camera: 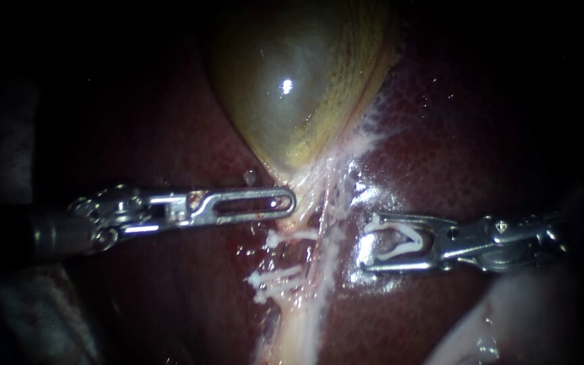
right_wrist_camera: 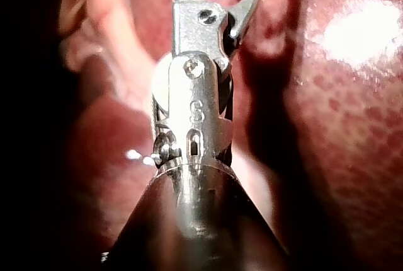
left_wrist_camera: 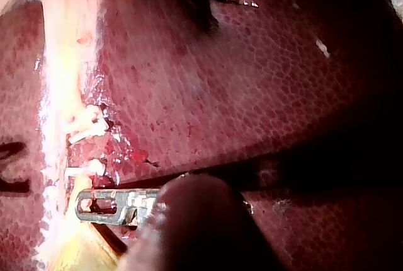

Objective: Clipping first clip right tube

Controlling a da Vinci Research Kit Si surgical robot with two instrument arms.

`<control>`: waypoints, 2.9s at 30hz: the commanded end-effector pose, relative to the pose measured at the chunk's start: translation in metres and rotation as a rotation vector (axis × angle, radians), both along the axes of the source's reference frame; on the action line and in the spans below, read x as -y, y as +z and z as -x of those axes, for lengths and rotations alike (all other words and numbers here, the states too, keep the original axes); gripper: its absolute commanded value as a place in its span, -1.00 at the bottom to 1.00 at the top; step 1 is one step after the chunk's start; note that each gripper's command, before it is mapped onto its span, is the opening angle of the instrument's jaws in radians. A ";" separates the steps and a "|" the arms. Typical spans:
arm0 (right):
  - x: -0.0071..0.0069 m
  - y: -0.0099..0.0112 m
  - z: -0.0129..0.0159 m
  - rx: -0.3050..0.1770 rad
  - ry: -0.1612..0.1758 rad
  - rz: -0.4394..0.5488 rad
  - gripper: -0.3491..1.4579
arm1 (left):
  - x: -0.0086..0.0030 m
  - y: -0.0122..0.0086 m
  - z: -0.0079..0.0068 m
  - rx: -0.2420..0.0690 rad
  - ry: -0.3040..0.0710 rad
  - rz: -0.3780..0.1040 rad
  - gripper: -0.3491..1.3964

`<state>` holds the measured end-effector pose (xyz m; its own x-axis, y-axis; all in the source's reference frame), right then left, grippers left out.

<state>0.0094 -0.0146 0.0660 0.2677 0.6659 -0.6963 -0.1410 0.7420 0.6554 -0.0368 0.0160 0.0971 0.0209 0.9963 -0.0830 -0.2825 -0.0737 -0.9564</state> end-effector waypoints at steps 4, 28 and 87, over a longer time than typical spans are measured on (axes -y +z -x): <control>0.0000 -0.0001 0.0000 0.000 0.000 0.000 -0.06 | 0.0001 -0.0001 -0.0001 0.001 0.000 0.000 -1.00; 0.0007 -0.0002 -0.0010 0.001 0.011 -0.107 -0.05 | -0.0001 -0.0063 -0.0033 0.015 0.024 -0.030 -1.00; 0.0013 0.0071 -0.0079 -0.062 0.111 -0.261 -0.04 | 0.0012 -0.0099 -0.0042 0.008 0.051 -0.051 -1.00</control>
